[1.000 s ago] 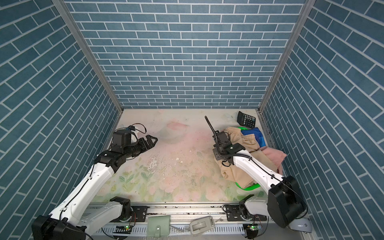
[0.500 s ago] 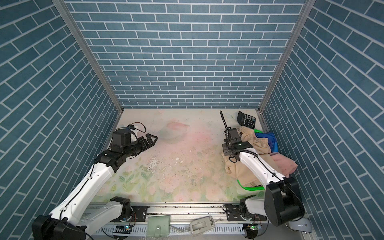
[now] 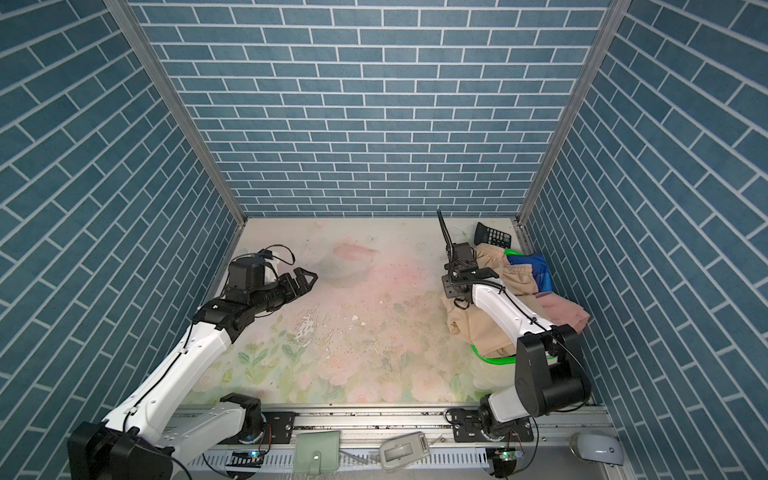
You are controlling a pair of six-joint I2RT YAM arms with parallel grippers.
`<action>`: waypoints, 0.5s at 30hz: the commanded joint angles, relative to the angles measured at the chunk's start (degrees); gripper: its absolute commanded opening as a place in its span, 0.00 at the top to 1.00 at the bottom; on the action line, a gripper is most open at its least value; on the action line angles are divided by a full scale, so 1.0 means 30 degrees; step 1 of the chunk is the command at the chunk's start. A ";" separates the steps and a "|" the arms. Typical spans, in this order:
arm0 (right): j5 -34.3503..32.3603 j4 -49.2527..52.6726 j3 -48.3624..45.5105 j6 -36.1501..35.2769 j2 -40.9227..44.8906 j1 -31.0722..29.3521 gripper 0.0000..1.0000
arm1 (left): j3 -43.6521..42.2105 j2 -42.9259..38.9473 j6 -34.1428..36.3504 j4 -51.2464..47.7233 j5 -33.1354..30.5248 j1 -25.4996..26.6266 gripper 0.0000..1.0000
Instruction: Fold and stack the shorts
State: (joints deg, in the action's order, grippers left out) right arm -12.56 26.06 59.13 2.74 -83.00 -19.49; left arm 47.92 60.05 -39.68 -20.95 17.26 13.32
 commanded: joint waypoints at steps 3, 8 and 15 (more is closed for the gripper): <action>0.1357 0.1128 0.1480 0.0518 0.3246 -0.0007 0.39 | 0.1003 0.0793 0.0686 0.0336 0.0006 0.0720 0.00; 0.0340 0.2248 0.2686 0.1316 0.4669 0.0357 0.25 | 0.1679 0.1507 0.0833 0.0391 -0.0176 0.1534 0.00; 0.0559 0.3176 0.2906 0.3377 0.4969 0.2785 0.20 | 0.2660 0.2154 0.1478 0.0076 -0.0928 0.3015 0.00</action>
State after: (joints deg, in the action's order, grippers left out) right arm -10.31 31.83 68.05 8.21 -67.99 -13.15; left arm 53.82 65.87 -37.17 -20.69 15.97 20.91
